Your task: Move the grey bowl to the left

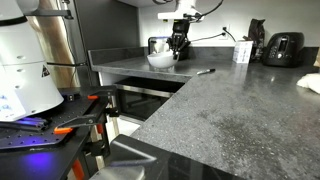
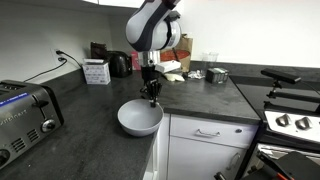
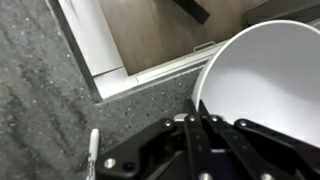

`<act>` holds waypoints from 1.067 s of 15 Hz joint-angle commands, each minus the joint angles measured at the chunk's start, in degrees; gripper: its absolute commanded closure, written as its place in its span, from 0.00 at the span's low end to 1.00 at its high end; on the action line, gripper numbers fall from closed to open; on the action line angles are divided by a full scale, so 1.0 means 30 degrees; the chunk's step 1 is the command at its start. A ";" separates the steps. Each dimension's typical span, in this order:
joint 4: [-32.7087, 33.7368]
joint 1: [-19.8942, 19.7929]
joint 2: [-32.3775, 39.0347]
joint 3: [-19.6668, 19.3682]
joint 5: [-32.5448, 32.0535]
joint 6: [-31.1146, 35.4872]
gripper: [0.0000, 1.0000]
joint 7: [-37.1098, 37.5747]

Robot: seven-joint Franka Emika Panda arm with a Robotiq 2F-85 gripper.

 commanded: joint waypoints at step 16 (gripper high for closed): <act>0.1156 -0.1129 -0.1015 -0.0288 0.1404 -0.0754 0.19 0.0914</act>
